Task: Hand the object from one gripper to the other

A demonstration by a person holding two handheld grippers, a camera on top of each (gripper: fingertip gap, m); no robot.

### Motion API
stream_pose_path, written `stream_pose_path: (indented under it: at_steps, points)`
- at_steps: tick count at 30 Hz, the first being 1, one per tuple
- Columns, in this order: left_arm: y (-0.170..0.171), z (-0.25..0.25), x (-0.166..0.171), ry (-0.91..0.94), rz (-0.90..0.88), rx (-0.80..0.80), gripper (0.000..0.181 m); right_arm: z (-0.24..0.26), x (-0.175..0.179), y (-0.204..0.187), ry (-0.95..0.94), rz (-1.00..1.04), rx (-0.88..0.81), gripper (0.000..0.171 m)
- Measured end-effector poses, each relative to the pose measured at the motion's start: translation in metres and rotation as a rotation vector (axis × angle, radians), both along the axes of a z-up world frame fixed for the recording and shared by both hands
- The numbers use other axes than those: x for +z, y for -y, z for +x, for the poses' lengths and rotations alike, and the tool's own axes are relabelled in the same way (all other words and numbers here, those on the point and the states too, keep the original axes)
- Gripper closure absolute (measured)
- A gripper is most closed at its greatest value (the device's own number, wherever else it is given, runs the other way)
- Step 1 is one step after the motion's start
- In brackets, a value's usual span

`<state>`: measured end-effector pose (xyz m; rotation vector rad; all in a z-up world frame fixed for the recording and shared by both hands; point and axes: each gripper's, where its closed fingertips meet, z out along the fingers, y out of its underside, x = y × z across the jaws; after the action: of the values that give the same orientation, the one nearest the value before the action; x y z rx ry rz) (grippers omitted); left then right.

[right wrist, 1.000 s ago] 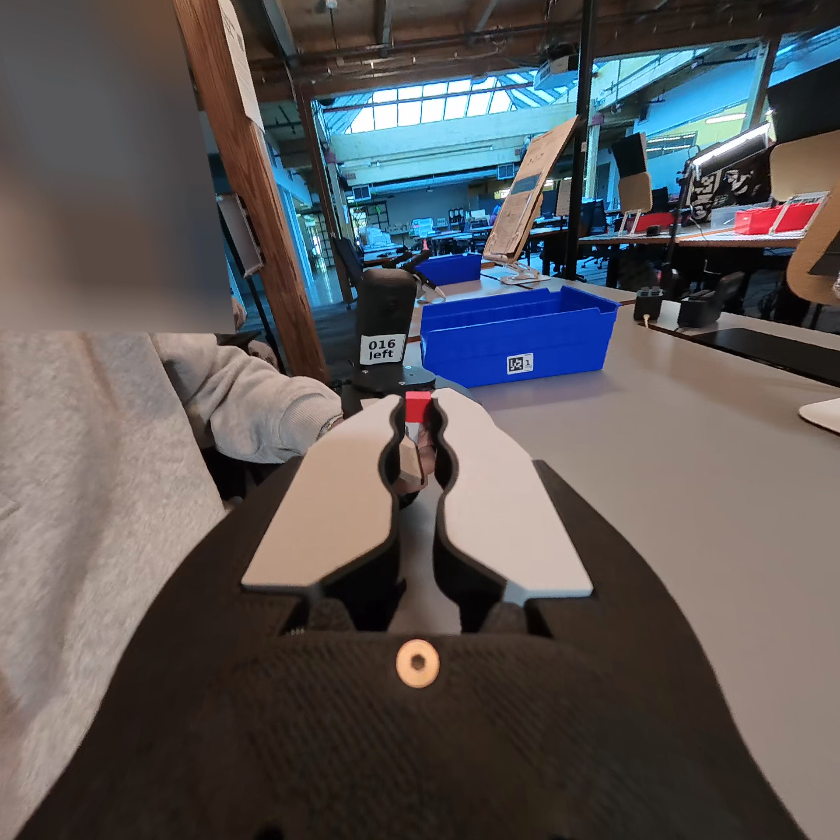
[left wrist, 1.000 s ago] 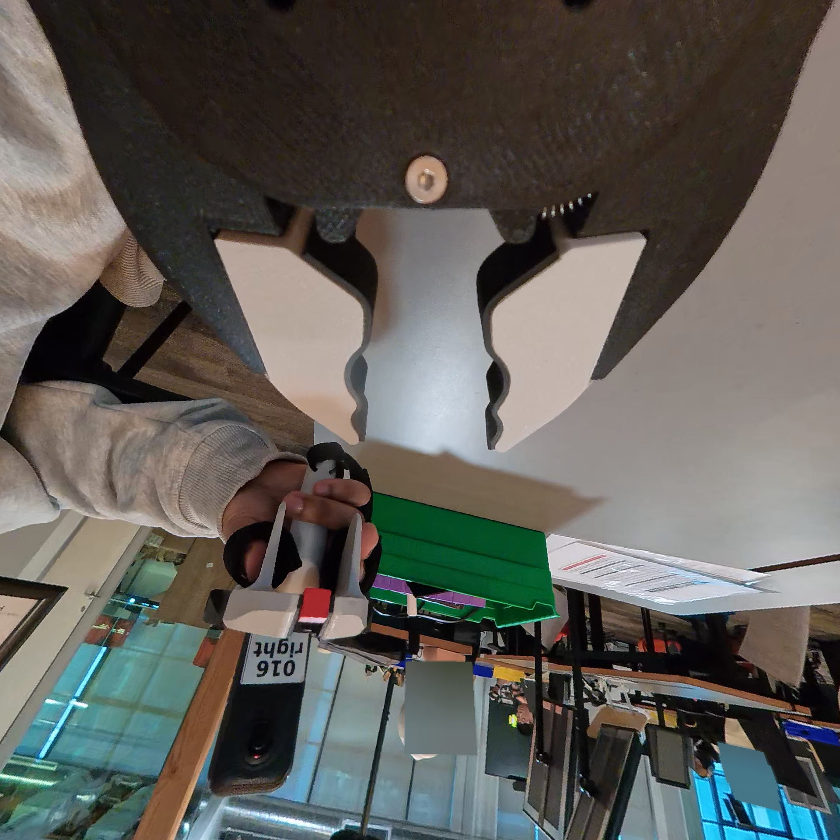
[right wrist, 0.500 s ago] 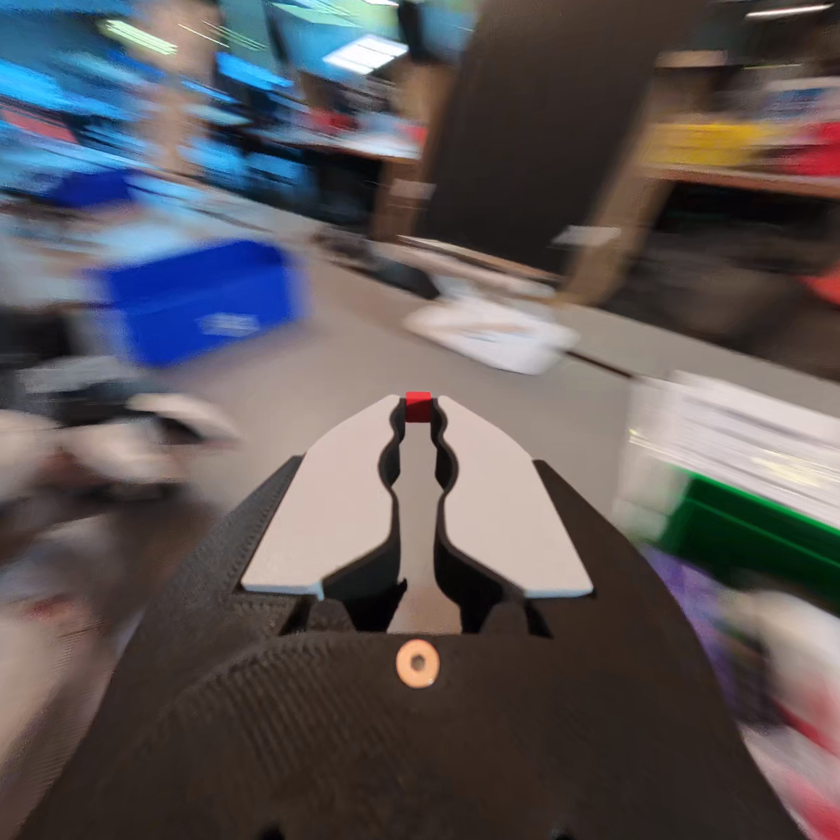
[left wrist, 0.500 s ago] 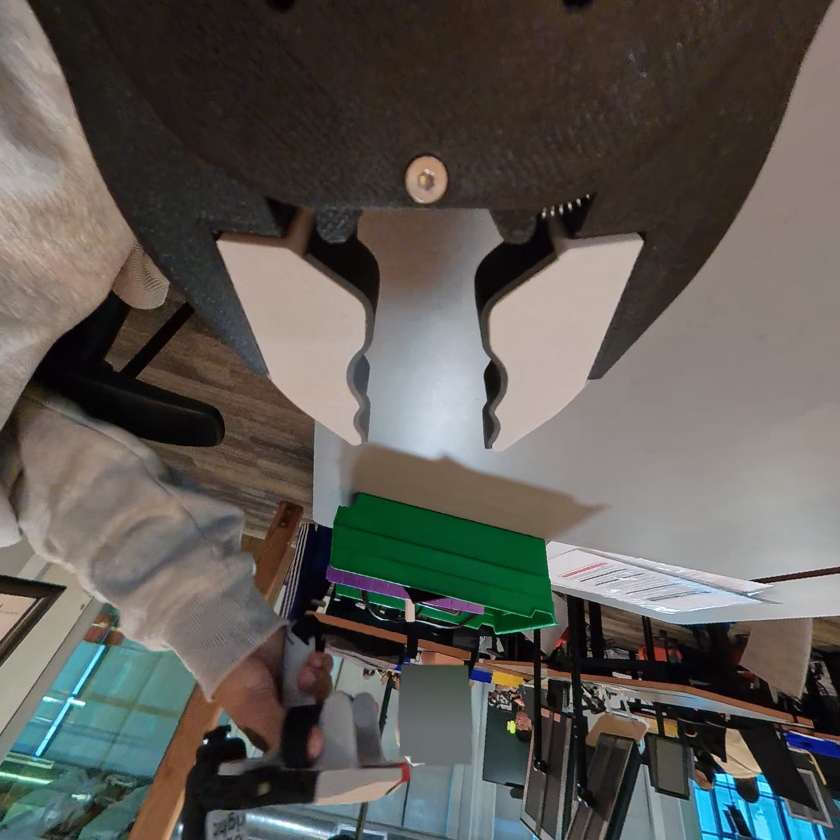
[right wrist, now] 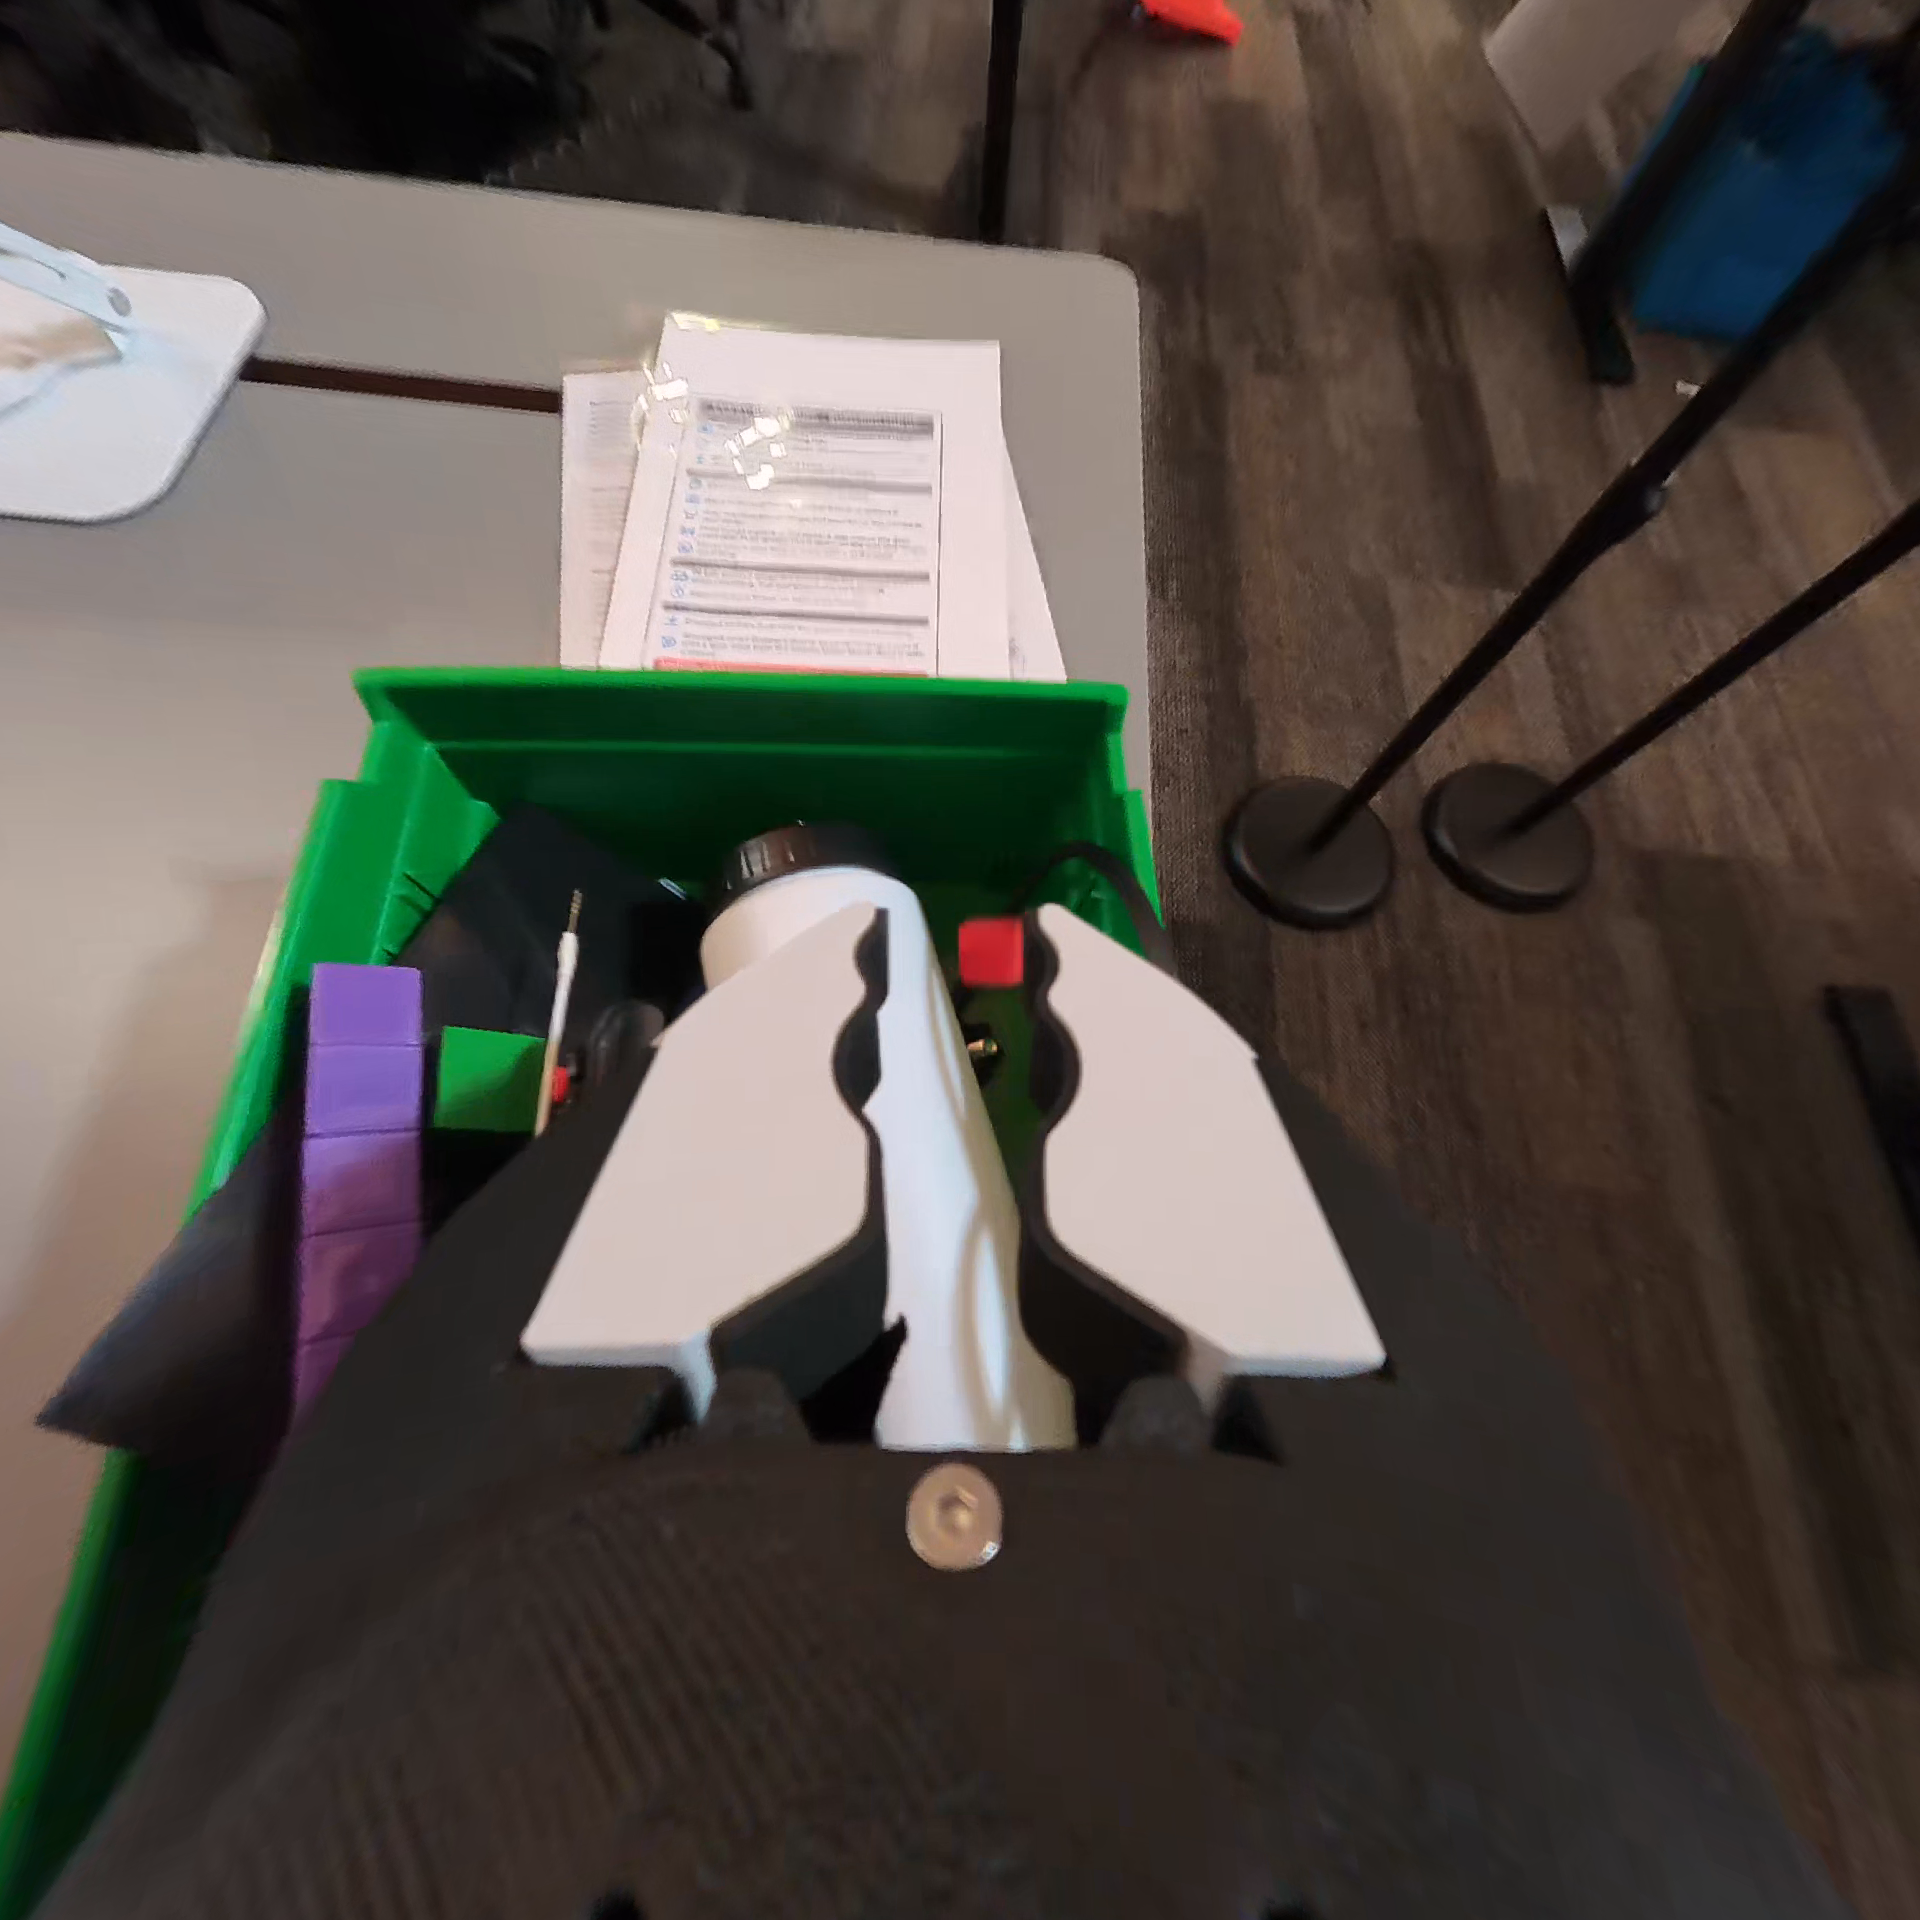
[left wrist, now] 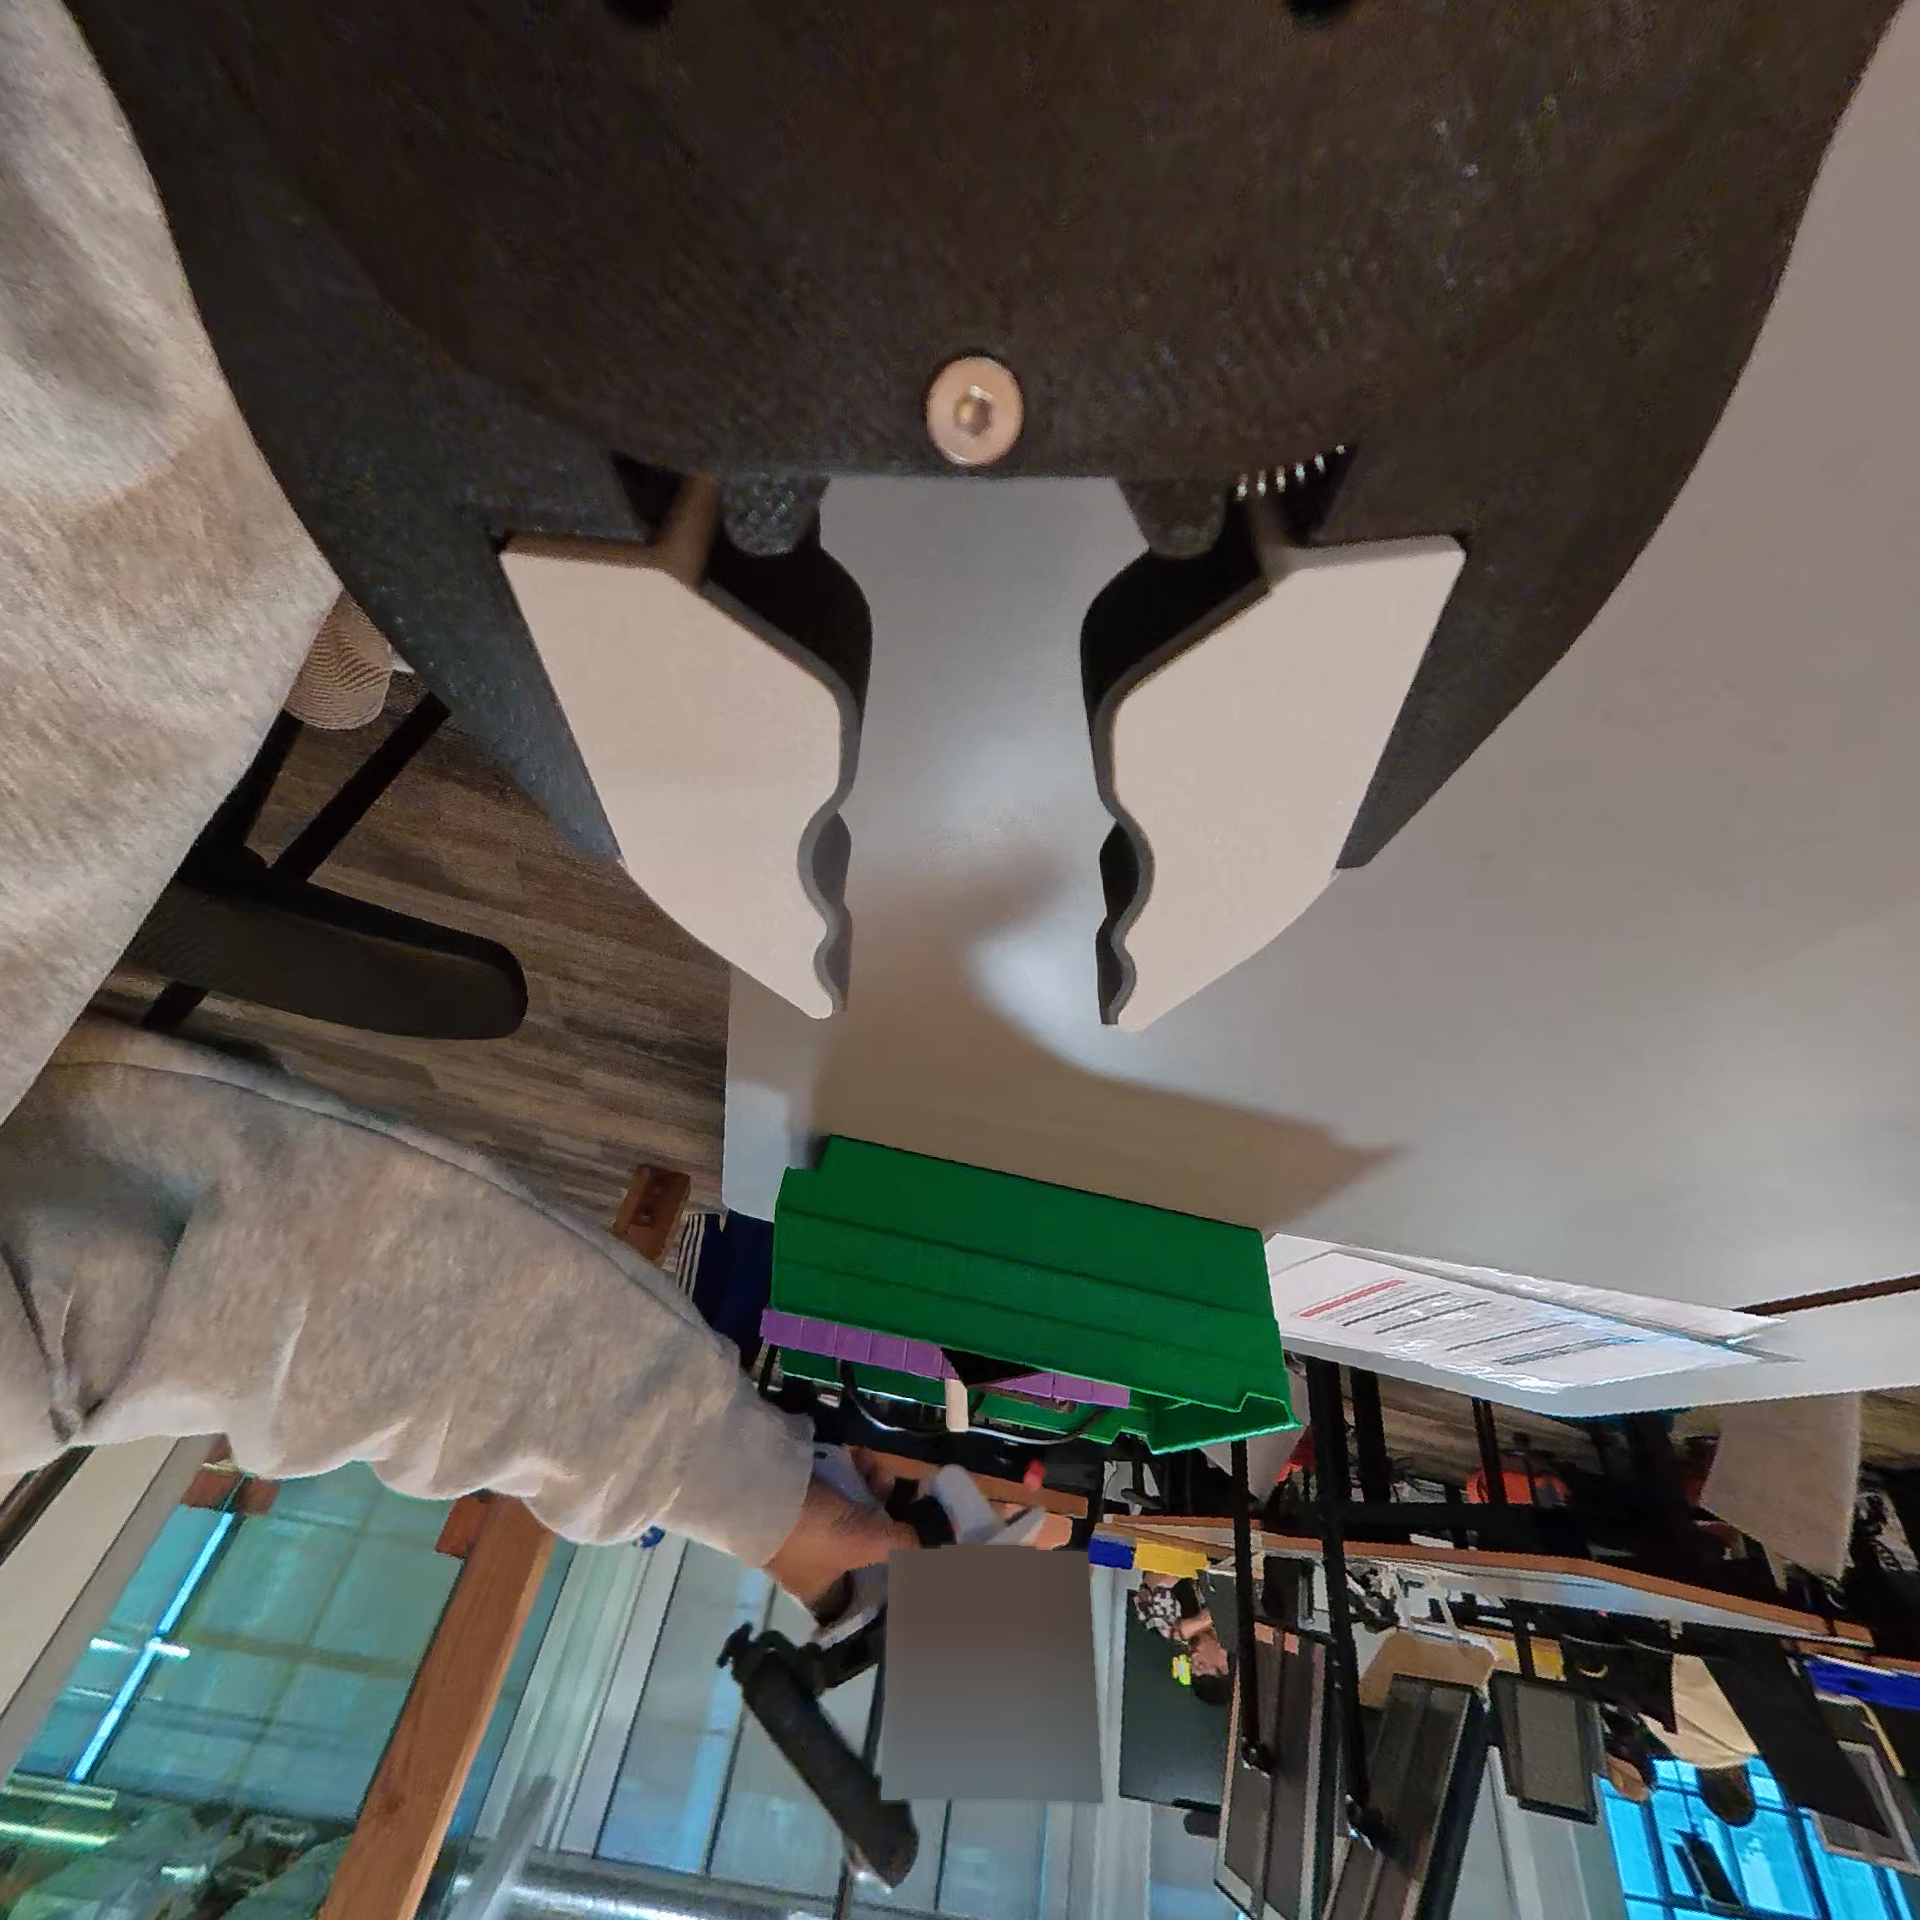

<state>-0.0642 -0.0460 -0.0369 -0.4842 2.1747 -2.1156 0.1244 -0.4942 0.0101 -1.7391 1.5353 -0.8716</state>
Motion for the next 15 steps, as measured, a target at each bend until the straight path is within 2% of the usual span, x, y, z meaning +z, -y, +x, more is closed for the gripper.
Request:
stream_pose_path:
  at_steps: [1, 6, 8, 12, 15]
  points:
    - [0.0, 0.001, -0.001, -0.004, -0.001, 0.0, 0.137, -0.002, 0.006, -0.001, 0.011, -0.002, 0.0, 0.144]
    - [-0.002, 0.004, 0.0, -0.028, -0.02, 0.002, 0.137, -0.014, 0.031, -0.013, 0.04, -0.028, 0.01, 0.144]
    - [-0.003, 0.005, 0.002, -0.036, -0.033, 0.004, 0.138, -0.019, 0.049, -0.041, 0.098, 0.018, 0.07, 0.147]
    - [0.0, 0.007, 0.003, -0.051, -0.047, 0.001, 0.14, -0.046, 0.082, -0.158, 0.19, 0.139, 0.343, 0.153]
    - [0.001, 0.006, 0.006, -0.046, -0.055, -0.007, 0.143, -0.083, 0.072, -0.26, 0.176, 0.15, 0.579, 0.155]
